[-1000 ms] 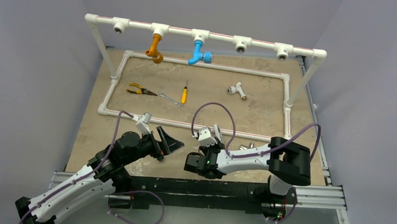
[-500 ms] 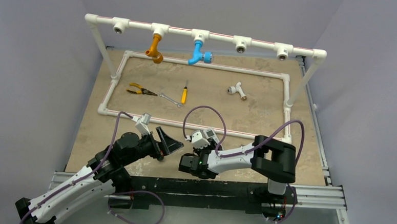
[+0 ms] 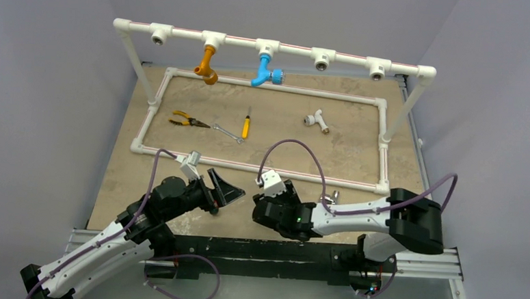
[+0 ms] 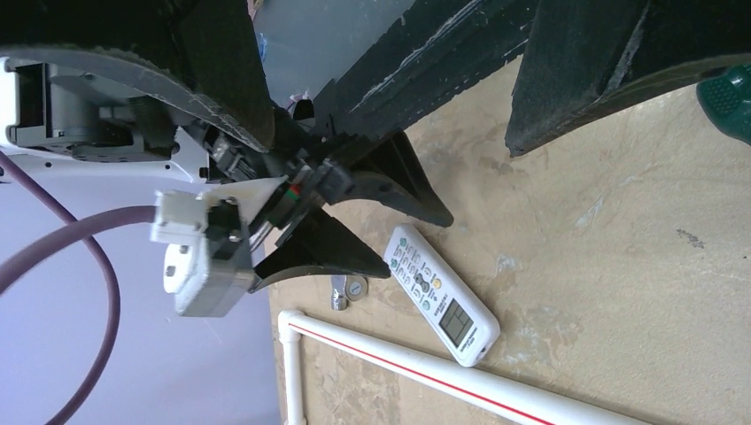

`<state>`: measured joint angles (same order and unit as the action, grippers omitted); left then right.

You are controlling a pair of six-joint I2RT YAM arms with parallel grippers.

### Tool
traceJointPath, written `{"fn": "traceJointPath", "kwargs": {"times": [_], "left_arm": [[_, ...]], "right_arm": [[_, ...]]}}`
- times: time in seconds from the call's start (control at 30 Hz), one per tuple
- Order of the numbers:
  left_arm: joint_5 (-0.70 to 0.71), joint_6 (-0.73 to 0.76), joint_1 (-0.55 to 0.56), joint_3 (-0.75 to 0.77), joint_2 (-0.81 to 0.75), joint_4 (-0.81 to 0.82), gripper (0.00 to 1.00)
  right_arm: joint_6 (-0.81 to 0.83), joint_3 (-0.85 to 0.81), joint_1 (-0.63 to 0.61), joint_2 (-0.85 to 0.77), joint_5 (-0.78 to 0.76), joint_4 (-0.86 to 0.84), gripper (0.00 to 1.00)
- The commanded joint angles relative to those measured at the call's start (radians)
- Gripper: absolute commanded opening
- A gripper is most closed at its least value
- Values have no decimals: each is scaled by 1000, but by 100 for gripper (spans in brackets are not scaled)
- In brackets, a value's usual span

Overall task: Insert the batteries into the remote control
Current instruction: Place the remote control at the center of the board, then reset both arms

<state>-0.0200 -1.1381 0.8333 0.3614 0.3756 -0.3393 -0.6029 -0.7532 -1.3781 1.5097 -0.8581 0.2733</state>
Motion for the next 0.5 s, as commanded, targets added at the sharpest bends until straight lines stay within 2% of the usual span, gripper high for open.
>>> {"fn": "traceJointPath", "kwargs": {"times": [0.0, 0.13, 0.27, 0.4, 0.47], "left_arm": [[16, -5, 3, 4, -12, 5, 100], [17, 7, 3, 14, -1, -8, 100], [40, 33, 3, 38, 7, -48, 100], [56, 49, 4, 42, 9, -64, 100], [58, 53, 3, 44, 15, -63, 100]], "right_arm": [[104, 70, 49, -139, 170, -240, 70], [81, 226, 217, -316, 464, -468, 71], [-34, 380, 340, -477, 535, -593, 72], [-204, 578, 565, -567, 812, -820, 74], [-211, 618, 608, -603, 854, -817, 78]]}}
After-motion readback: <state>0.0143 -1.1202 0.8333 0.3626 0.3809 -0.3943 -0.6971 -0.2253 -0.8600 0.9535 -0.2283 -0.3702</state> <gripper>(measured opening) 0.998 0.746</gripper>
